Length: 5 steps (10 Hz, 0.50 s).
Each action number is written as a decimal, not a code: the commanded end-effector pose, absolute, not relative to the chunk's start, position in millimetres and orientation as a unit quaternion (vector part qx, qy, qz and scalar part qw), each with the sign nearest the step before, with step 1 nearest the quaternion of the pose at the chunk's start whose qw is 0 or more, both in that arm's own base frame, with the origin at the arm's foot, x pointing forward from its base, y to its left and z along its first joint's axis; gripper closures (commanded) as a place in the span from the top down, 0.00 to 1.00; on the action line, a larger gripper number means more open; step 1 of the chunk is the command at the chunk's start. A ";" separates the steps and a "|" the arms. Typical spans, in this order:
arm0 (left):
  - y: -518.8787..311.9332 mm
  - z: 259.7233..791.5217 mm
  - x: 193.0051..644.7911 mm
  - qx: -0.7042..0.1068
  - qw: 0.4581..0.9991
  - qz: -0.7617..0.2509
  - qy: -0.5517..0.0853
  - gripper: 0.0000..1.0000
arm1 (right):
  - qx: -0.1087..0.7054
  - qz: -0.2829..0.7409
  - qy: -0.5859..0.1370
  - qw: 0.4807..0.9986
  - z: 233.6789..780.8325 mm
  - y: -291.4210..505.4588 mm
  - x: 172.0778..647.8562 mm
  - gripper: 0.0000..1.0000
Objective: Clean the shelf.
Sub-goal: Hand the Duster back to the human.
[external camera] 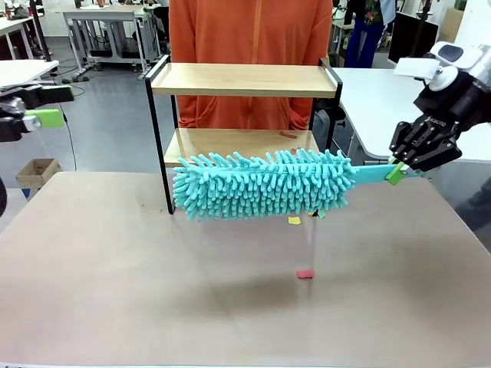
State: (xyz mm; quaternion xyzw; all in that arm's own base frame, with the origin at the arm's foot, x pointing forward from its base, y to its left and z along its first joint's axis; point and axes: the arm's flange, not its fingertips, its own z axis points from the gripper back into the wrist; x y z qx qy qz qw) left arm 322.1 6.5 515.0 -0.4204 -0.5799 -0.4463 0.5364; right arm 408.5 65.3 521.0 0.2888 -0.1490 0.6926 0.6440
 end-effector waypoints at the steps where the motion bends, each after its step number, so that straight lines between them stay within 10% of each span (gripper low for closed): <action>1: -47.0 475.8 253.5 -0.446 0.553 -0.454 -0.537 1.00 | 0.293 0.691 -0.159 0.641 522.8 65.5 408.6 0.13; 5: -86.7 462.3 227.4 -0.484 0.556 -0.500 -0.455 1.00 | 0.293 0.691 -0.159 0.641 522.8 65.5 408.6 0.13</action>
